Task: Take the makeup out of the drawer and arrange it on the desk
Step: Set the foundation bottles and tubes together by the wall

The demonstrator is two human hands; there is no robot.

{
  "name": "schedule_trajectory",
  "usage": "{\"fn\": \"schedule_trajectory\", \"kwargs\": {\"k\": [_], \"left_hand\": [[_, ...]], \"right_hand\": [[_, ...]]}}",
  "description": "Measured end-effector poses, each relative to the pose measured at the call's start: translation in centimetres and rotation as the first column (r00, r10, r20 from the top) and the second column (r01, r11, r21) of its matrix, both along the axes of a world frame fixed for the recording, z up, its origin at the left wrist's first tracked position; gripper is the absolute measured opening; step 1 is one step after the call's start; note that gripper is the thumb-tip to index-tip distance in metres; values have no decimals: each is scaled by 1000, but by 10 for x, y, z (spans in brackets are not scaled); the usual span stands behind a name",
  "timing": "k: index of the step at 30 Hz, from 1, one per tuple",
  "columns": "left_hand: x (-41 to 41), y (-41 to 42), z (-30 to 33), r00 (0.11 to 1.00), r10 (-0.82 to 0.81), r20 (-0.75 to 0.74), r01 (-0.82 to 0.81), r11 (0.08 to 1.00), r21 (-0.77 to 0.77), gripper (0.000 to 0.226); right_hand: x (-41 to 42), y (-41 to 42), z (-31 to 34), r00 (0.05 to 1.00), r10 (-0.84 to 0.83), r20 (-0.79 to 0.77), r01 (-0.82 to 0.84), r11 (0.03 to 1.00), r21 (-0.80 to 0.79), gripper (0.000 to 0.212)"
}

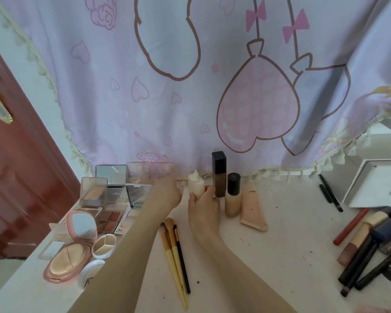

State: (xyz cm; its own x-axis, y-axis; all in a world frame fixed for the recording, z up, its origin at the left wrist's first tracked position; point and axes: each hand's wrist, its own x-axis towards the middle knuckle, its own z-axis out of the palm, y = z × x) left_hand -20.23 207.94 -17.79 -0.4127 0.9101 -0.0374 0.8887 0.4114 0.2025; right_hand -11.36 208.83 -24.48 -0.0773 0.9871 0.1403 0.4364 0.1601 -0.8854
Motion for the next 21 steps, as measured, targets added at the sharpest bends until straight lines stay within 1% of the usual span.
{"fn": "schedule_trajectory", "kwargs": {"k": [2, 10, 13, 16, 19, 21], "left_hand": [[0, 4, -6, 1000, 15, 19, -15, 1000, -2, 25], [-4, 24, -15, 998, 45, 32, -49, 991, 126, 26], [-5, 32, -16, 996, 57, 63, -66, 988, 138, 24], [-5, 37, -16, 993, 57, 107, -73, 986, 148, 26], [-5, 37, -17, 980, 63, 188, -96, 980, 176, 31], [-7, 37, -18, 972, 82, 221, -123, 977, 176, 27]], "right_hand": [[-3, 4, -1, 1000, -15, 11, 15, 1000, 12, 30], [-9, 22, -2, 999, 27, -37, -27, 999, -19, 37], [-10, 25, -2, 997, 41, -65, -42, 999, -11, 33], [-12, 28, 0, 998, 37, -53, -37, 999, -5, 28], [-17, 30, -1, 999, 34, -7, -34, 999, 21, 28], [-21, 30, -3, 999, 18, 28, -19, 999, 28, 29]]}}
